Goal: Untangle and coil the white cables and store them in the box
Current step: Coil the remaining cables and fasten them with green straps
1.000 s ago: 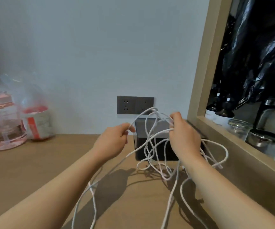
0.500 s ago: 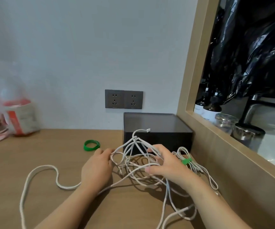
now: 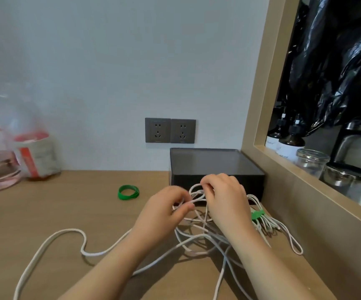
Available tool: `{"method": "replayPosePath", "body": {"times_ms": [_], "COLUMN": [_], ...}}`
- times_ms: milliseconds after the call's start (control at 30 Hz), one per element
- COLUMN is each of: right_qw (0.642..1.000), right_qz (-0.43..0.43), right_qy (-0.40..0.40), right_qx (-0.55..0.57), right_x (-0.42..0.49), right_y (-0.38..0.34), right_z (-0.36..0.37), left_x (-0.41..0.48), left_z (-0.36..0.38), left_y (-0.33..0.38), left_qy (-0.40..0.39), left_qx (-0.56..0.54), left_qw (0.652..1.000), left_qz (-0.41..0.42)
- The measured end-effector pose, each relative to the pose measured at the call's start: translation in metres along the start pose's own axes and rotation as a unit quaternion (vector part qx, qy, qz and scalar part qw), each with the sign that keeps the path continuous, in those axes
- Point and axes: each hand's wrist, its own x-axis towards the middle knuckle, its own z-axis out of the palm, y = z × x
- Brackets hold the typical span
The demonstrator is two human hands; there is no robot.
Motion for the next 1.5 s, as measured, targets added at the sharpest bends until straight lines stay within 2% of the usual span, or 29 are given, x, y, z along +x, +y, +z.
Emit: {"method": "replayPosePath", "body": {"times_ms": [67,133,233,267,333,400,500,567,633,667,767,867,933,1033,1100,1167,1233,1333,1433,1500], "right_qw": [0.994,0.981,0.988,0.99,0.992,0.989,0.989,0.994,0.987,0.969,0.867,0.78,0.757,0.777,0.814,0.861,0.911,0.96,0.958,0.956], "right_qz": [0.025,0.017,-0.036,-0.04,-0.042,-0.038,-0.065,-0.078,-0.037,0.005,0.132,0.225,0.237,0.21,0.171,0.108,0.018,-0.108,-0.135,-0.124], "right_qy": [-0.023,-0.013,0.108,0.102,0.05,0.016,0.05,0.071,0.08,0.063,0.077,0.114,0.106,0.072,0.043,0.012,-0.032,-0.132,-0.244,-0.267], "right_qx": [-0.104,-0.192,-0.107,-0.091,-0.112,-0.143,-0.122,-0.033,0.138,0.24,0.475,0.572,0.599,0.589,0.554,0.497,0.411,0.223,0.064,-0.001], "right_x": [-0.008,-0.019,-0.03,-0.031,-0.03,-0.026,-0.019,-0.011,-0.002,0.003,0.02,0.035,0.035,0.03,0.029,0.034,0.042,0.05,0.05,0.049], "right_y": [0.004,0.005,0.001,-0.004,-0.009,-0.011,-0.008,-0.012,-0.015,-0.018,-0.017,-0.007,-0.004,-0.006,-0.007,-0.011,-0.017,-0.029,-0.04,-0.04], "right_z": [0.001,0.005,0.016,0.017,0.021,0.025,0.03,0.022,0.008,-0.001,-0.026,-0.038,-0.038,-0.032,-0.028,-0.033,-0.043,-0.062,-0.076,-0.078], "left_x": [0.0,0.004,0.011,0.013,0.015,0.017,0.022,0.029,0.037,0.041,0.049,0.048,0.043,0.036,0.037,0.046,0.06,0.074,0.083,0.088], "left_z": [0.005,0.007,0.007,0.007,0.004,0.002,-0.003,-0.006,-0.01,-0.012,-0.014,-0.011,-0.01,-0.015,-0.025,-0.036,-0.048,-0.071,-0.088,-0.096], "left_y": [-0.007,-0.01,-0.005,-0.004,-0.002,0.0,-0.005,-0.013,-0.023,-0.029,-0.048,-0.06,-0.056,-0.035,-0.013,0.008,0.024,0.039,0.052,0.065], "left_qy": [0.029,0.062,0.109,0.118,0.123,0.121,0.139,0.162,0.171,0.175,0.19,0.172,0.136,0.116,0.13,0.12,0.099,0.038,-0.024,-0.04], "left_qx": [-0.05,-0.159,-0.381,-0.414,-0.434,-0.436,-0.377,-0.334,-0.329,-0.332,-0.297,-0.247,-0.196,-0.1,-0.072,-0.079,-0.19,-0.402,-0.449,-0.46], "left_qw": [0.995,0.965,0.851,0.826,0.81,0.813,0.846,0.861,0.856,0.849,0.847,0.865,0.889,0.932,0.954,0.962,0.939,0.859,0.839,0.839], "left_qz": [-0.083,-0.2,-0.345,-0.364,-0.375,-0.366,-0.35,-0.347,-0.362,-0.373,-0.398,-0.401,-0.392,-0.328,-0.262,-0.232,-0.267,-0.315,-0.306,-0.288]}}
